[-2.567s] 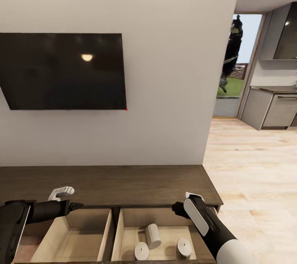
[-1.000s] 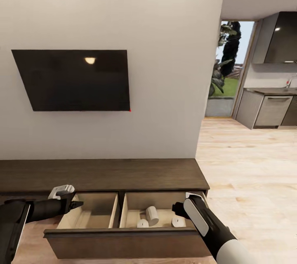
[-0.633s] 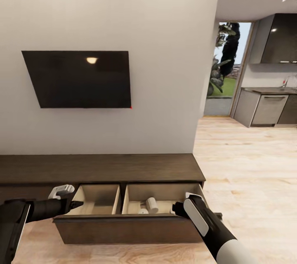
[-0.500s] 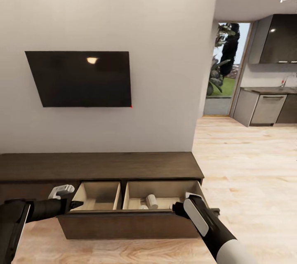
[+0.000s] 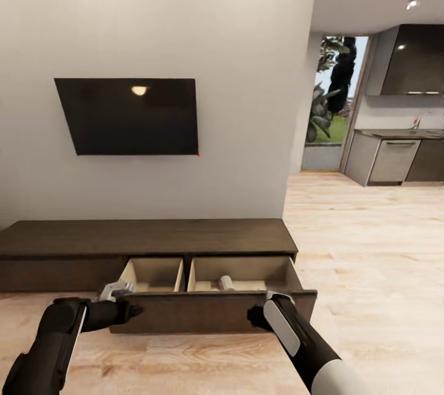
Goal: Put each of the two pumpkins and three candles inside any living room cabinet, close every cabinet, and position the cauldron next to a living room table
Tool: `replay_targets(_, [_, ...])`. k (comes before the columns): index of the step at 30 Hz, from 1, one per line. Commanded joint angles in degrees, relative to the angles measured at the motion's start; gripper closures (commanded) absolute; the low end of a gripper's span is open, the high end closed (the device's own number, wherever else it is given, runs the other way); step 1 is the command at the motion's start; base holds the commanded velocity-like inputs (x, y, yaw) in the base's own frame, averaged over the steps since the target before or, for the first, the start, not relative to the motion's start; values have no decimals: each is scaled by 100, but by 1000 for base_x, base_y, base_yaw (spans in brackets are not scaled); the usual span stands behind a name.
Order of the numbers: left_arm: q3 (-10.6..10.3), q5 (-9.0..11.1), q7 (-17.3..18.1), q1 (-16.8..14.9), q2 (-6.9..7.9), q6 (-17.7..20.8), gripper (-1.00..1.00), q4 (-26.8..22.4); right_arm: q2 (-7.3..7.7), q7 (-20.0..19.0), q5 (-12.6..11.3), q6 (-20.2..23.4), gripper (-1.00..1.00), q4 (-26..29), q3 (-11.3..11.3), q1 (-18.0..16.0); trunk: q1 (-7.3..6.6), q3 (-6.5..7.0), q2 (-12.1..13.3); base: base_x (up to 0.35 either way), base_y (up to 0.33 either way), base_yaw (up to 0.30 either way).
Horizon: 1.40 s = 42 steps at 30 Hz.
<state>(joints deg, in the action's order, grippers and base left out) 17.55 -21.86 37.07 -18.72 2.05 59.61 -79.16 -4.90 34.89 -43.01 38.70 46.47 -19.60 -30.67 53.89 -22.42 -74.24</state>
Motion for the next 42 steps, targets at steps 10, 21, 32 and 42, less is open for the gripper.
replay_targets(10, [-136, 57, -1121, -6, -562, -457, -100, 240, -490, 3, 524, -639, -100, -690, -140, -14, 0, 0, 0, -135, 0, 0])
replay_targets(21, [-137, 55, -1151, -9, -840, -1230, -100, 351, -508, -14, 677, -1117, -100, -830, -200, -18, 176, -144, -321, -1, 0, 0])
replay_targets(32, [-125, 85, -1521, -8, -863, -2567, -100, 1336, -503, -69, 680, -2456, -100, -1121, -1086, -18, 307, -251, -562, 0, 0, 0])
replay_targets(42, [-90, 89, -1637, -9, -936, -3289, -100, 1701, -494, -133, 667, -3304, -100, -1438, -1541, -9, 461, -377, -842, 0, 0, 0])
